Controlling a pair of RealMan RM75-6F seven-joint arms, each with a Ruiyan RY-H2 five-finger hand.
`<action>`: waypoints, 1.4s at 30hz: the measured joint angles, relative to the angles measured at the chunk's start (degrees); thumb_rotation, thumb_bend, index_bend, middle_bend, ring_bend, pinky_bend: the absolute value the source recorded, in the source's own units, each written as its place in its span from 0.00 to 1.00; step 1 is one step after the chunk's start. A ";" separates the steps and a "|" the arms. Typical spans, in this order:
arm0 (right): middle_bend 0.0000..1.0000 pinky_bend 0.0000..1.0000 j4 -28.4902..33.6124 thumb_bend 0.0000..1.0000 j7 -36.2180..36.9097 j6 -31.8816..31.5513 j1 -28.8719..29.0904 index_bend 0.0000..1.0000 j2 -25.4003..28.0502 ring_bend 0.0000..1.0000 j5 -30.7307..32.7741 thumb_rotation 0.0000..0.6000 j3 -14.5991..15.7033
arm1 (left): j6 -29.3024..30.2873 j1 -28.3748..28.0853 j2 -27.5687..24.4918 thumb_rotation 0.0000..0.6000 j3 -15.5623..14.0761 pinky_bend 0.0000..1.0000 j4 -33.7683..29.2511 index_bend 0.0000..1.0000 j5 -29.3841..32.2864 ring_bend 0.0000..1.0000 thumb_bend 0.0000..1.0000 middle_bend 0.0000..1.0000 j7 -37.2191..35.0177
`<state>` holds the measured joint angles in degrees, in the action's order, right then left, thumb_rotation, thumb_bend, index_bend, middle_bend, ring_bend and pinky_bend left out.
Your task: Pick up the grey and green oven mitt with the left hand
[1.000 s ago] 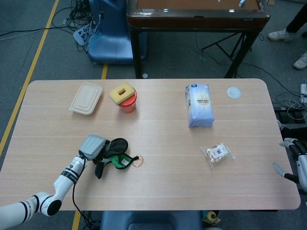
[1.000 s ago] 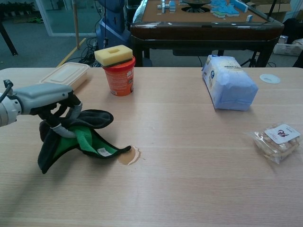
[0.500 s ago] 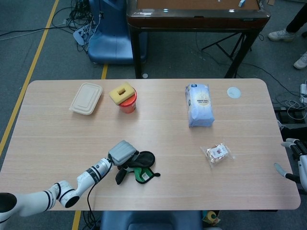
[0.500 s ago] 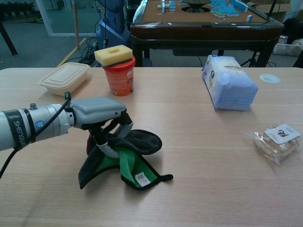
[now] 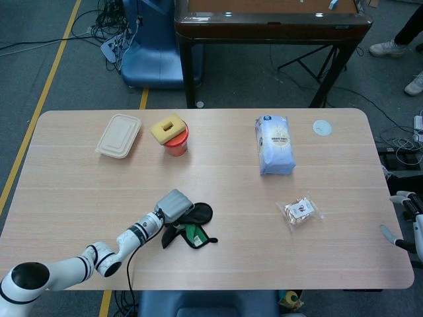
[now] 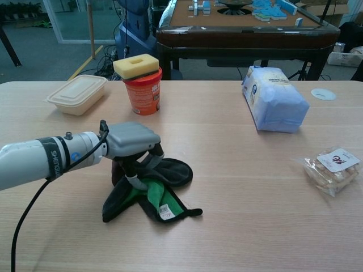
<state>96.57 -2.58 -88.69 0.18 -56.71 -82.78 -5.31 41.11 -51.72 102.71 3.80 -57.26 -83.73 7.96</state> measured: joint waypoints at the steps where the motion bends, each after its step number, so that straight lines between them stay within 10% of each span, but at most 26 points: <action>1: 0.28 0.23 -0.01 0.26 0.03 -0.03 0.02 0.33 -0.02 0.22 -0.08 1.00 -0.02 | -0.03 0.09 -0.07 1.00 -0.31 0.99 0.47 0.64 0.08 0.66 0.14 0.70 0.71; 30: 0.28 0.23 0.62 0.26 -0.28 -0.91 -0.37 0.33 -0.07 0.22 -1.11 1.00 0.28 | -1.03 0.88 -4.89 1.00 -5.17 0.99 -14.37 0.64 -1.84 0.67 0.14 0.71 6.15; 42: 0.28 0.23 0.07 0.26 0.59 -1.66 -1.01 0.33 -0.03 0.22 -1.01 1.00 0.30 | 0.17 0.79 -0.21 1.00 -3.41 0.99 -8.00 0.64 0.52 0.66 0.14 0.71 11.55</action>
<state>96.64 -1.99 -90.35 -0.84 -56.74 -83.79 -5.01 41.28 -50.92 102.49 0.39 -65.26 -83.21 19.51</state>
